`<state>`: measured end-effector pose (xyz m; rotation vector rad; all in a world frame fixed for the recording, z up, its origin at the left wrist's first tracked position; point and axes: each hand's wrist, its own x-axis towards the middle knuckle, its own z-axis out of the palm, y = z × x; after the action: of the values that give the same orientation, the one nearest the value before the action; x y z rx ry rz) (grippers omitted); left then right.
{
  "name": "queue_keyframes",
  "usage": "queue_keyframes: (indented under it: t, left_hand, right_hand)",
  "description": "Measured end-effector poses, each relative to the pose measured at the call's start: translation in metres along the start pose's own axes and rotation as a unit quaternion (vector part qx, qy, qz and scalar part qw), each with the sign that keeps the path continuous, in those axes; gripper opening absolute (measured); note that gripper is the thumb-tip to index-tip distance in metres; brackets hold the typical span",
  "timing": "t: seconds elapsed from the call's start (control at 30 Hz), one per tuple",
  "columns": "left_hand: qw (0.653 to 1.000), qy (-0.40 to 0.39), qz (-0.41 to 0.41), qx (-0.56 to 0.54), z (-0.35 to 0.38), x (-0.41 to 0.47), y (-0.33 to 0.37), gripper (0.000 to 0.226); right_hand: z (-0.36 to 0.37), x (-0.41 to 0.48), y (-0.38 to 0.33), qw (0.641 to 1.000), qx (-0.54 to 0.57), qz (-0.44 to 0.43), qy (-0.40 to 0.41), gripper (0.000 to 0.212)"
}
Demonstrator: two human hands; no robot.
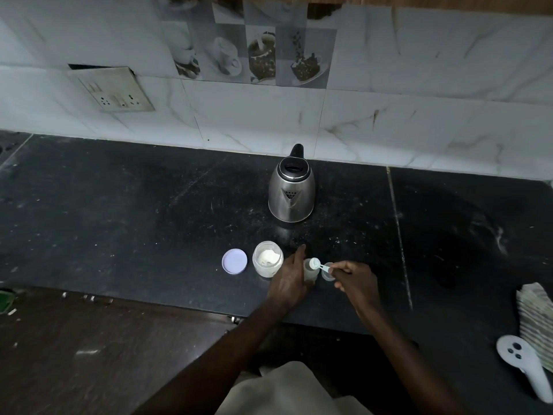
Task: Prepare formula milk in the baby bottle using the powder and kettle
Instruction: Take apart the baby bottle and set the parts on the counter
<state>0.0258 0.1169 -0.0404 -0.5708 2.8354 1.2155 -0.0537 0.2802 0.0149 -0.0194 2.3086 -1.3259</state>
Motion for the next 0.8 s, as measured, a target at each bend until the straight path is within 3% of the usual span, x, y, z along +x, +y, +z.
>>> queue_keyframes:
  t: [0.43,0.8]
  left_hand:
    - [1.000,-0.002,-0.008,0.003,0.001,0.007,-0.002,0.089]
    - [1.000,0.000,0.001,0.004,-0.002,0.012,0.001,0.085]
  right_hand:
    - [0.001,0.002,-0.012,0.995,-0.095,-0.029,0.003,0.013]
    - [0.012,0.015,-0.016,0.967,-0.224,-0.118,0.010,0.007]
